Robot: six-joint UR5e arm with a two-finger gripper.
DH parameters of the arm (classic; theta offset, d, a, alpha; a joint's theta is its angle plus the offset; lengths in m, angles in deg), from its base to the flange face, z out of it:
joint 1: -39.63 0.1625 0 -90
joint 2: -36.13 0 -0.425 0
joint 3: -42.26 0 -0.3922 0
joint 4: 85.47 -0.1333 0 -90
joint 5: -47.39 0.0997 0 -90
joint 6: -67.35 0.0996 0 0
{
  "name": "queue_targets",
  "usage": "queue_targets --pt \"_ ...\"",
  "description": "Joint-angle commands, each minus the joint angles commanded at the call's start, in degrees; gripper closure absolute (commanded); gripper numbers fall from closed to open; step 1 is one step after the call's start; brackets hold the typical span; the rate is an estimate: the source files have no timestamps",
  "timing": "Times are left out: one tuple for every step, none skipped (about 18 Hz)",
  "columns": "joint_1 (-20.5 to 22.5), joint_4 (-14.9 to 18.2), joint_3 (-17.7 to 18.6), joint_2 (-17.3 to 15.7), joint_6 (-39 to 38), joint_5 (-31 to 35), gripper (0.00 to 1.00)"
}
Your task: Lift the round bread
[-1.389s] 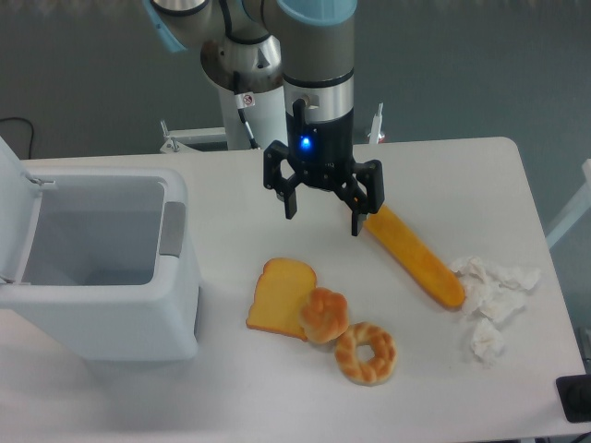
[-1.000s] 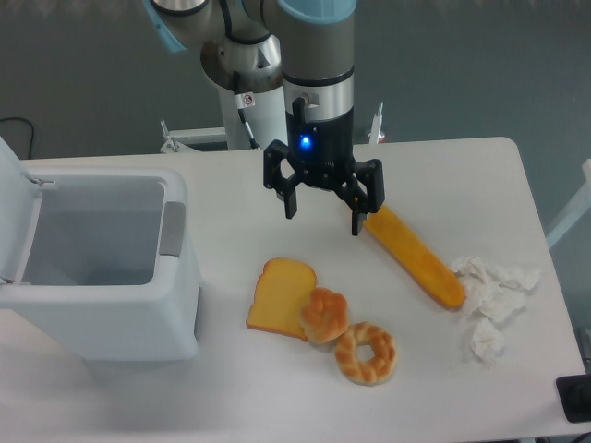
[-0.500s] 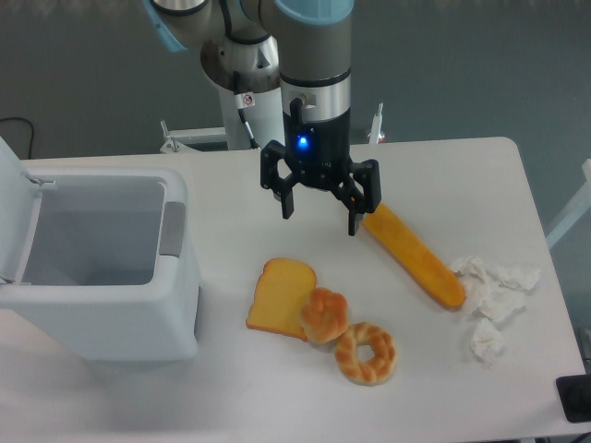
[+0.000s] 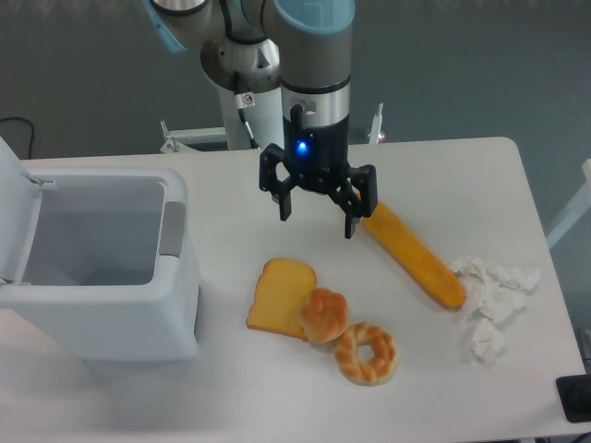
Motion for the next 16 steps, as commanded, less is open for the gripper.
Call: queue_targets --pt "0.0 0.0 0.0 0.1 0.1 0.0 0.0" --pt "0.1 -0.1 0.0 0.2 0.1 -0.1 0.0" --pt "0.2 -0.1 0.0 0.2 0.3 -0.1 0.0" --pt "0.3 0.0 0.0 0.3 1.1 -0.2 0.0" --pt "0.4 0.1 -0.1 0.3 1.9 -0.3 0.0" --pt "0.6 0.1 -0.1 0.4 2.5 -0.7 0.0" --pt "0.8 0.2 0.0 0.4 2.6 -1.3 0.0" --pt "0.8 0.1 -0.2 0.4 2.6 -1.9 0.0" --pt "0.6 0.1 -0.9 0.4 3.0 -2.1 0.0" --pt "0.6 0.3 -2.4 0.6 3.9 -2.1 0.0" --pt "0.4 1.2 -3.9 1.2 4.9 -2.0 0.0" --pt "0.1 2.4 -4.1 1.6 5.2 -1.8 0.0" --pt "0.0 2.8 -4.1 1.8 5.3 -1.8 0.0" --pt "0.0 2.7 -4.1 2.0 5.3 -1.7 0.0" --pt "0.0 2.6 -4.1 2.2 5.3 -1.8 0.0" --pt "0.0 2.6 -4.2 2.1 5.3 -2.0 0.0"
